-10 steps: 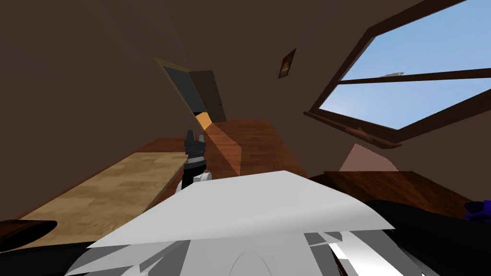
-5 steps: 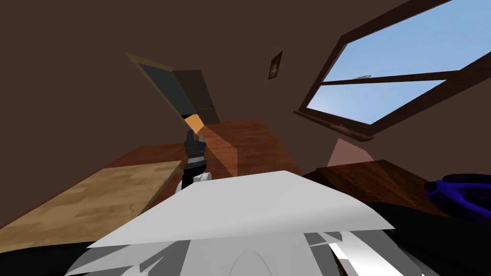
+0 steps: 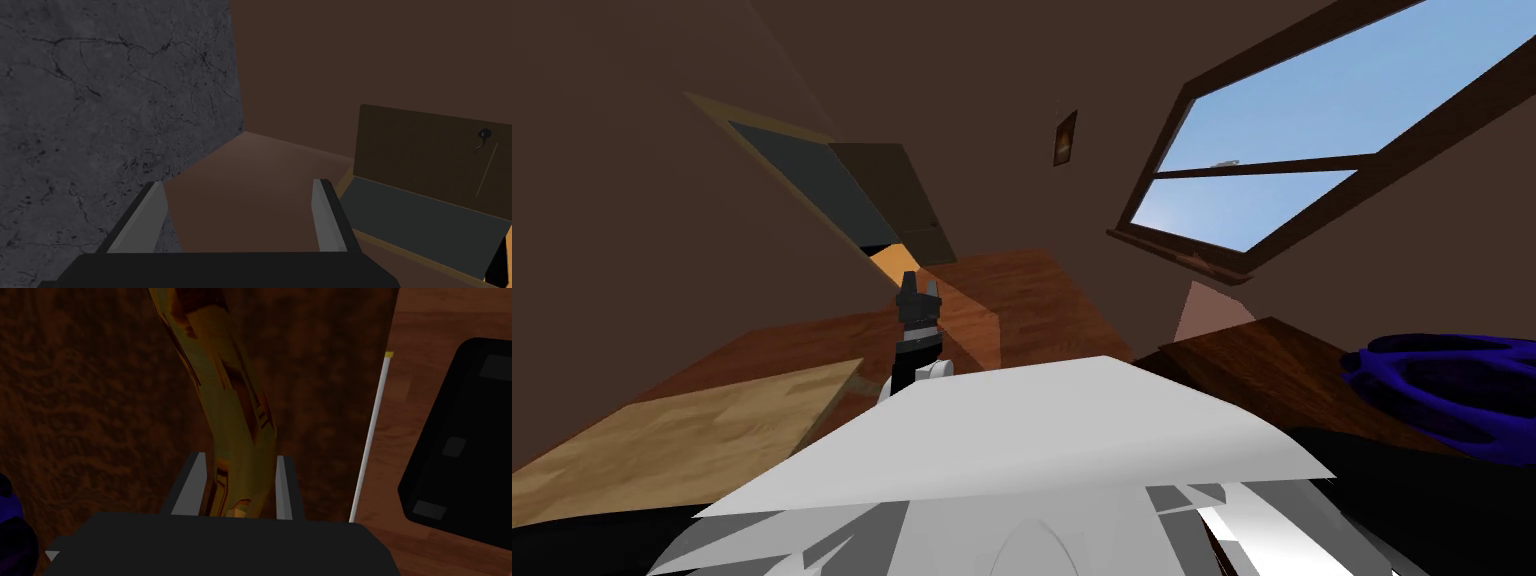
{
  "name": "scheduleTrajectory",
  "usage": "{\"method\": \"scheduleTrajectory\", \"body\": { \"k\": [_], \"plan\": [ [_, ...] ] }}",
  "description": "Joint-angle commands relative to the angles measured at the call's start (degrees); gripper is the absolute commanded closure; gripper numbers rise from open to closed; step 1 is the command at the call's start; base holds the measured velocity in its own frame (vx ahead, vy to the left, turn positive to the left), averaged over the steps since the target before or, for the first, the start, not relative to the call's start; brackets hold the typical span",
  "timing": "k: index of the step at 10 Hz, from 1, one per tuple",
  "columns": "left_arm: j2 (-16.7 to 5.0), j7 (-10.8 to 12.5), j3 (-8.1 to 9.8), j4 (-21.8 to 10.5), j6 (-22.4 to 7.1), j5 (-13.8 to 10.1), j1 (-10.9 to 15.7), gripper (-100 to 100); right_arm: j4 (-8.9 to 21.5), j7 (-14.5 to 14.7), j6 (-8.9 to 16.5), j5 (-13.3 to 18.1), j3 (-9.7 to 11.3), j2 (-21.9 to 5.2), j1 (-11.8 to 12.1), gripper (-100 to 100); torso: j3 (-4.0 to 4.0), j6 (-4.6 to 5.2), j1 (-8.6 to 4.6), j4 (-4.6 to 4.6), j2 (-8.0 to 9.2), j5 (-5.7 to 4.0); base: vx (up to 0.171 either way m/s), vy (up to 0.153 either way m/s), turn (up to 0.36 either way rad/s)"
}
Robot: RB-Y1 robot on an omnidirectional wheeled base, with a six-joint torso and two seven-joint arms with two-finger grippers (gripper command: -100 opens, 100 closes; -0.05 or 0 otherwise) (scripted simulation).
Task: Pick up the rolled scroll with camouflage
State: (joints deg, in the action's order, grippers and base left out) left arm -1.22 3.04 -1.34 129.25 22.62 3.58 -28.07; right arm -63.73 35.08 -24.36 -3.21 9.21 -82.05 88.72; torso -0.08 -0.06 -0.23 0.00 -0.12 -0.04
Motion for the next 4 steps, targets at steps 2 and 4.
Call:
{"method": "scheduleTrajectory", "body": {
  "k": [2, 4],
  "plan": [
    [0.00, 0.00, 0.01, 0.00, 0.00, 0.00, -0.01, 0, -3.35, 3.25, 1.58, -3.51, -0.31, -2.41, 1.77, 100, -0.03, 0.10, 0.02, -0.02, -0.05, 0.00, 0.089, -0.013, -0.213],
    [0.00, 0.00, 0.00, 0.00, 0.00, 0.00, 0.01, 0, -3.44, 2.88, 1.82, -3.07, -0.46, -2.20, 1.86, 0, 0.06, -0.02, 0.03, 0.01, 0.12, 0.04, 0.016, -0.001, -0.005]
  ]
}}
